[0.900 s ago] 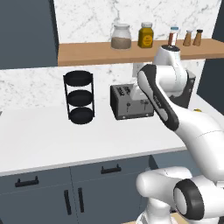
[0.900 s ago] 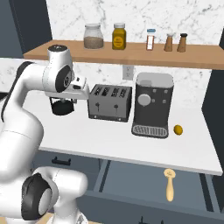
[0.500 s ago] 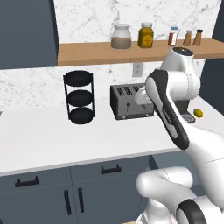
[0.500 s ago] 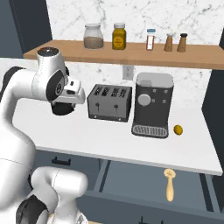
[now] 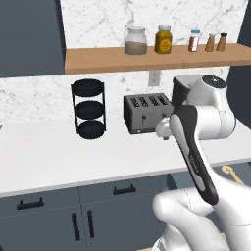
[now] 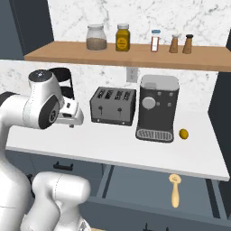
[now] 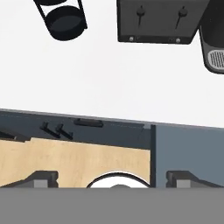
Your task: Pick the pizza cutter from the drawer and place it on the counter.
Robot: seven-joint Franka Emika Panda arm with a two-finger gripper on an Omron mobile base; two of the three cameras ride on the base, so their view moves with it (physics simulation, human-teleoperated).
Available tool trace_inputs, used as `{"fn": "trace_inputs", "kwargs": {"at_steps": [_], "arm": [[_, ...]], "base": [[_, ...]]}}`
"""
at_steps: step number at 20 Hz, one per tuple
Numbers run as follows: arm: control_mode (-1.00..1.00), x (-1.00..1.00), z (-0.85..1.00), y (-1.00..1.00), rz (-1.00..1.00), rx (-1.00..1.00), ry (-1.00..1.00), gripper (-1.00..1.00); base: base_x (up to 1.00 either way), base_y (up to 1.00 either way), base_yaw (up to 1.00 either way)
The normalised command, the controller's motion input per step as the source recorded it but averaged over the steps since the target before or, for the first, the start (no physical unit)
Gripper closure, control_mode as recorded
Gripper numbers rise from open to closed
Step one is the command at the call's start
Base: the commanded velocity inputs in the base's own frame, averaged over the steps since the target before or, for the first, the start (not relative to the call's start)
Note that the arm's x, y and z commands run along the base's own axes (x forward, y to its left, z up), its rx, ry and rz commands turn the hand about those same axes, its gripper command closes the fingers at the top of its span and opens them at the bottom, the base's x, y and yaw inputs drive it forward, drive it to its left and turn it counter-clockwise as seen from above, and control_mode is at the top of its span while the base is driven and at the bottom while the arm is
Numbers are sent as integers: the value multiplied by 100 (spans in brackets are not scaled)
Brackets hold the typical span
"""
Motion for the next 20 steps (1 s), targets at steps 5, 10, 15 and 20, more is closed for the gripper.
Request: {"fn": "trace_inputs", "kwargs": {"at_steps": [5, 10, 15, 20], "arm": [[-100, -2, -46, 0, -1, -6, 1, -100], [100, 0, -13, 0, -1, -2, 1, -100], [100, 0, 0, 0, 0, 0, 0, -100], [100, 0, 0, 0, 0, 0, 0, -100]], "base": [[0, 0, 0], [0, 29, -19], [1, 75, -75], [14, 47, -84]]}}
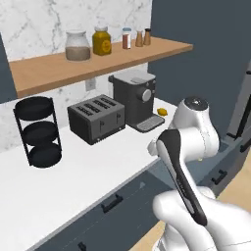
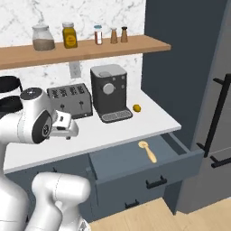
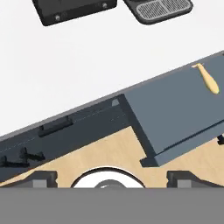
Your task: Pick the pizza cutter from the drawer and place it on the counter.
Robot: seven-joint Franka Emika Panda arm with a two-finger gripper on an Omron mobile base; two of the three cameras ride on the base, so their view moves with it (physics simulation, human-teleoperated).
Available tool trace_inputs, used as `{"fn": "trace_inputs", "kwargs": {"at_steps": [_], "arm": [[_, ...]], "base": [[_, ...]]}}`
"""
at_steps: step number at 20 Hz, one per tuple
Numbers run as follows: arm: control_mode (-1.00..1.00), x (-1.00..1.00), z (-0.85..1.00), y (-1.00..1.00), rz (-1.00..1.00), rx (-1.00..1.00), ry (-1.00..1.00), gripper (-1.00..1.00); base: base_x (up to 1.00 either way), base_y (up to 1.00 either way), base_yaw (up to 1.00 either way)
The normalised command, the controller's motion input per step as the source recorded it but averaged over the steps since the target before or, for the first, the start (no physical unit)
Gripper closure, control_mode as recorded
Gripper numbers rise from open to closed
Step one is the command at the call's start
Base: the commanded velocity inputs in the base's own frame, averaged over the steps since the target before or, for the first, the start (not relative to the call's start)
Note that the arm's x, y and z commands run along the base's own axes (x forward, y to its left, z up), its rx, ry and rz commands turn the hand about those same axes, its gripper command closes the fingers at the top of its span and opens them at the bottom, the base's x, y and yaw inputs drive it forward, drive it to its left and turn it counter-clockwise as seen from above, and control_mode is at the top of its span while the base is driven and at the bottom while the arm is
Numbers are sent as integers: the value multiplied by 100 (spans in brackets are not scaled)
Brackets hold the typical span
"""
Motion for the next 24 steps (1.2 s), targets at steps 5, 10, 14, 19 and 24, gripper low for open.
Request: {"fn": "trace_inputs", "kwargs": {"at_steps": [5, 10, 14, 19, 24], "arm": [[-100, 1, -29, 33, -39, -1, 6, -100], [-100, 30, -46, -53, -31, -3, 31, -100], [-100, 49, -79, -100, -17, 0, 35, -100], [-100, 54, -69, -100, -15, 0, 26, -100], [-100, 35, -18, -100, -16, 0, 29, -100]], "base": [[7, 20, -34], [0, 0, 0], [0, 0, 0], [0, 0, 0], [0, 0, 0]]}}
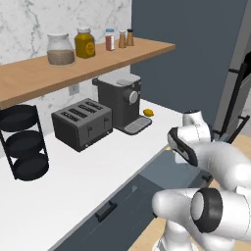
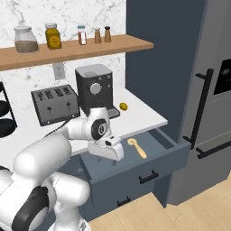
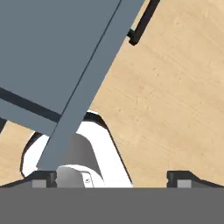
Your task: Pick the pizza cutter from the drawer and place it on the counter.
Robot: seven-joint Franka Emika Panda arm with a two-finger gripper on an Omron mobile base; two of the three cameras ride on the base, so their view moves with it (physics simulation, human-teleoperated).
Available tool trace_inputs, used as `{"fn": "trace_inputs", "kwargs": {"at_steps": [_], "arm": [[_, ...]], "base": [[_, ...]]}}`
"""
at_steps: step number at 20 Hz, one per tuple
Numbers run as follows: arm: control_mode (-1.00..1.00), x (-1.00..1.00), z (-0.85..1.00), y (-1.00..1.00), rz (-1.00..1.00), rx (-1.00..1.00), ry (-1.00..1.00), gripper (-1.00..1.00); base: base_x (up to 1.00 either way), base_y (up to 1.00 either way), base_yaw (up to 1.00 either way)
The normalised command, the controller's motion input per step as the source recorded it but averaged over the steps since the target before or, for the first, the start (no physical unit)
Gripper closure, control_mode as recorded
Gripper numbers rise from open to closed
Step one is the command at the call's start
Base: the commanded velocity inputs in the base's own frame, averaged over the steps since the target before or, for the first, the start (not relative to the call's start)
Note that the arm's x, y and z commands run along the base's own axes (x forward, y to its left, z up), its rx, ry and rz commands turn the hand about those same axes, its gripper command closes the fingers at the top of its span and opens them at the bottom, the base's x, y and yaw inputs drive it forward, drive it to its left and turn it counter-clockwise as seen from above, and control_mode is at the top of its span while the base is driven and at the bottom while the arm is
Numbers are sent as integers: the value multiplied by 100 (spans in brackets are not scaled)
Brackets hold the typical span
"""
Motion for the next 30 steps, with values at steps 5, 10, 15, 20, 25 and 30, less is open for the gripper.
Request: {"fn": "trace_inputs", "kwargs": {"at_steps": [5, 10, 15, 20, 25, 30], "arm": [[-100, 32, -31, -82, -11, 0, 7, -100], [-100, 45, -55, -59, -3, 3, -21, -100], [-100, 61, -44, -35, -3, 2, -9, -100], [-100, 60, -11, -8, -5, 0, 0, -100], [-100, 58, -23, 0, -5, 0, 0, -100], [-100, 28, -63, -12, -2, 0, 1, -100]], "base": [[0, 0, 0], [0, 0, 0], [0, 0, 0], [0, 0, 0], [0, 0, 0], [0, 0, 0]]}}
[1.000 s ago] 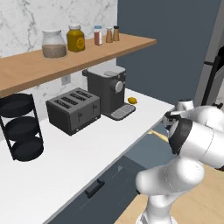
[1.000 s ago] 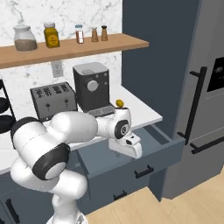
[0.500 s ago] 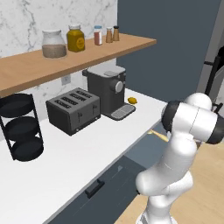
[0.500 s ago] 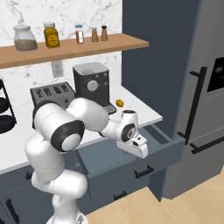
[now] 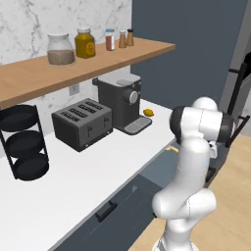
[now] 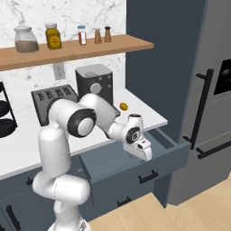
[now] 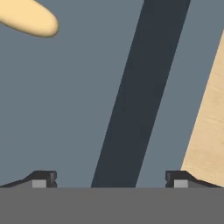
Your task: Pick the pizza cutter from the drawer and place it on the counter.
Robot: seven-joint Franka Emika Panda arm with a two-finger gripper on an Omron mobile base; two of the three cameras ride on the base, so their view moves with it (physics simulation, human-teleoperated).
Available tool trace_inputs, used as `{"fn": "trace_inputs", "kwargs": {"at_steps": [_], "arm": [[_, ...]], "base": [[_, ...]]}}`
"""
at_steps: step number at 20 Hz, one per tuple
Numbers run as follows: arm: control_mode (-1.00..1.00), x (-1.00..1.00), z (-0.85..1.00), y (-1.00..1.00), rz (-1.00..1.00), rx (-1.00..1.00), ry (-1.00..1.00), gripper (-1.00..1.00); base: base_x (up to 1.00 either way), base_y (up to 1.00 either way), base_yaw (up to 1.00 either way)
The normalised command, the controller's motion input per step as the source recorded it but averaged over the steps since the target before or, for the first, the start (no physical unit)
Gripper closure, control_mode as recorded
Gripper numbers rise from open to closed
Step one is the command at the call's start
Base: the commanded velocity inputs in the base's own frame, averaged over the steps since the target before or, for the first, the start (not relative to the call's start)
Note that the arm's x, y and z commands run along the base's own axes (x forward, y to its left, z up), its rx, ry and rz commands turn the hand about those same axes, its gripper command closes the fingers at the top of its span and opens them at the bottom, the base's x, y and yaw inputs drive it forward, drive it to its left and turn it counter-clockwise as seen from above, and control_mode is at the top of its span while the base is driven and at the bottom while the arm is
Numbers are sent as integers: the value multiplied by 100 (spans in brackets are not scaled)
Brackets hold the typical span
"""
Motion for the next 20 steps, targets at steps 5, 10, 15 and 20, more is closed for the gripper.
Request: {"fn": "trace_inputs", "kwargs": {"at_steps": [5, 10, 15, 20], "arm": [[-100, -48, -76, -79, -4, 0, 23, -100], [-100, -100, -100, -100, 0, 0, 12, -100], [-100, -100, -61, -100, 0, 3, -12, -100], [-100, -76, 98, -16, 0, -2, -58, -100]], "base": [[0, 0, 0], [0, 0, 0], [0, 0, 0], [0, 0, 0]]}}
